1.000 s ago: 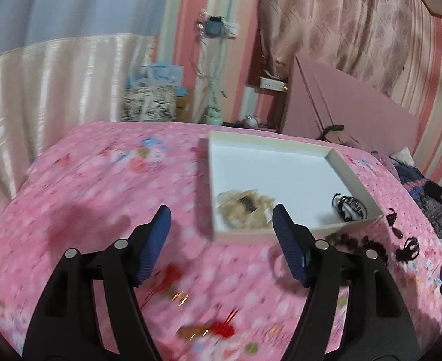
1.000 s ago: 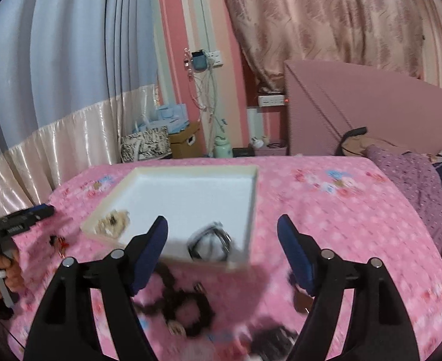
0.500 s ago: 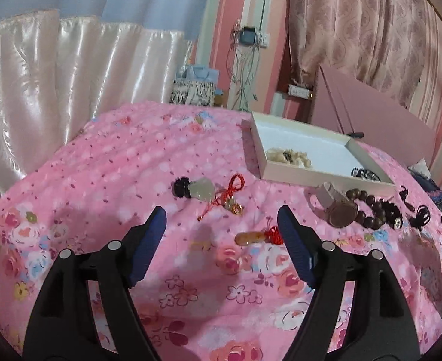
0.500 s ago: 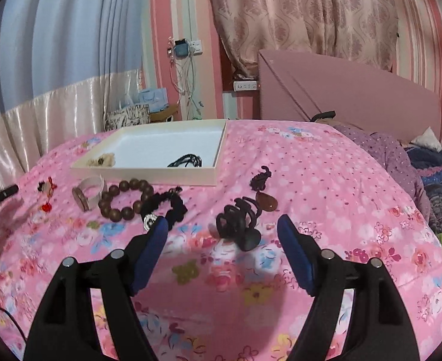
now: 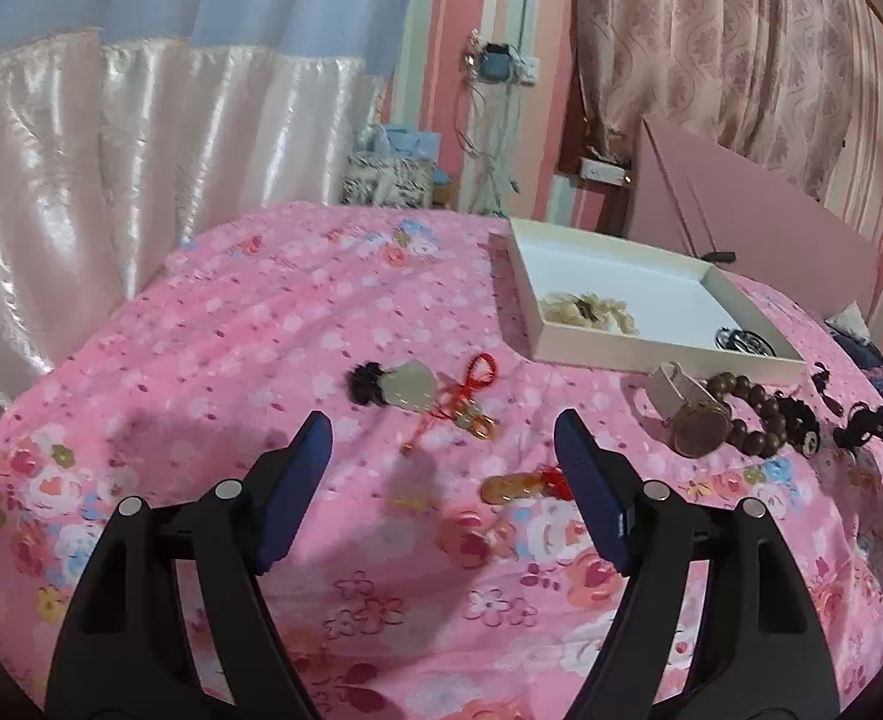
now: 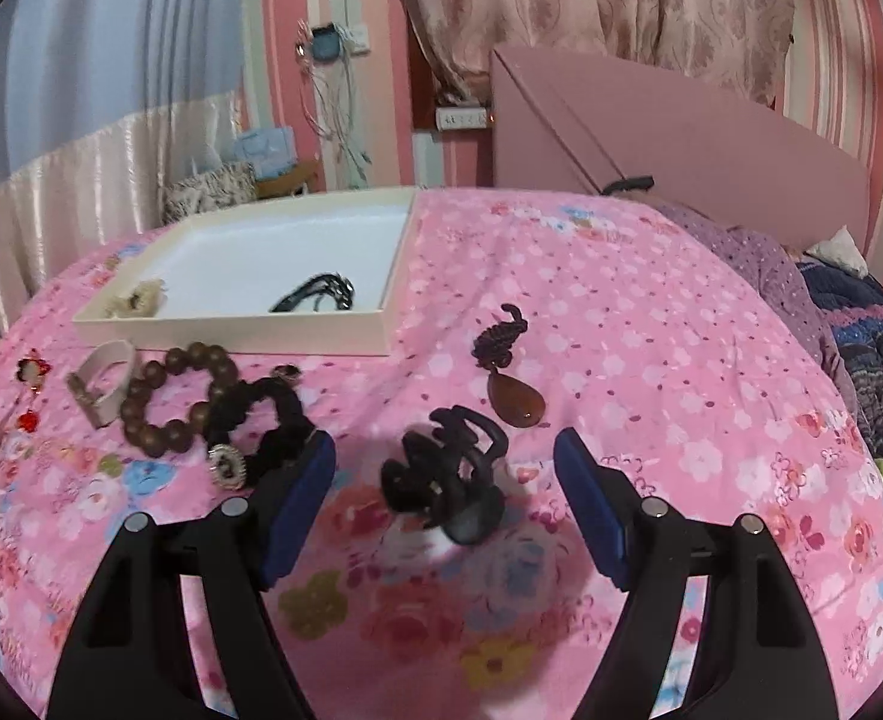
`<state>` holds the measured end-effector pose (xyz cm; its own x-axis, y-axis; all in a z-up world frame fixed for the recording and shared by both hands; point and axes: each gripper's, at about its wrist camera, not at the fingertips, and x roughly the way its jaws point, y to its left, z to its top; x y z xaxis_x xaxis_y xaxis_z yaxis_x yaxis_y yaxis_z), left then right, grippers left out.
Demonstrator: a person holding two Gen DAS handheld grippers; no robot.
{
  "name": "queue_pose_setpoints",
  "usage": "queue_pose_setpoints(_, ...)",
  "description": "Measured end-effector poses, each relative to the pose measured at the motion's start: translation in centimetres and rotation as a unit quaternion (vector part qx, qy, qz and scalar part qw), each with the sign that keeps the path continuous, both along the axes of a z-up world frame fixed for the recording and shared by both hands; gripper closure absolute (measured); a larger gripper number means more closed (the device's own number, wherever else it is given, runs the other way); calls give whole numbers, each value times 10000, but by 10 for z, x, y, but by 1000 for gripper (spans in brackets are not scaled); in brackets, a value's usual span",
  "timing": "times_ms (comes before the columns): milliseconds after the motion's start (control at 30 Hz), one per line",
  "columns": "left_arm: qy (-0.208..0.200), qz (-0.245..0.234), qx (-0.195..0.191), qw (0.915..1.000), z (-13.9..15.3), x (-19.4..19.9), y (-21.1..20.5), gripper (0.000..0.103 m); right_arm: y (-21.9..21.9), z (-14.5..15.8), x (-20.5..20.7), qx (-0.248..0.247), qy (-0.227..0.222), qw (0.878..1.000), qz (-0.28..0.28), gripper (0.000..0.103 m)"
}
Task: Organize jewelry
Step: 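Grasp the red tassel charm with the left tool while the right grasps the black claw clip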
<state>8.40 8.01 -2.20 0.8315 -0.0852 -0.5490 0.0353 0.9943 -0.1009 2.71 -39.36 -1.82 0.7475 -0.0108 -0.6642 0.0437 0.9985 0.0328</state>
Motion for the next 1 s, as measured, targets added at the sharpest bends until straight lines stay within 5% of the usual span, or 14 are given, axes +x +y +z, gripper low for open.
queue_pose_setpoints(133,237,-283,41,9993,-5,5,-14,27,1,-7,7,-26,209,9998,-56,29)
queue_pose_setpoints(267,487,-550,107,9972,-12,13,-30,27,-7,-15,15,211,472,9986,-55,58)
queue_pose_setpoints(667,1010,-892,370,9902,-28,40,-68,25,-3,-17,18,105,556,9984,-10,60)
queue_pose_setpoints(1000,1147,-975,299,9882,-31,51,-70,73,-5,-19,19,185,616,9979,-5,61)
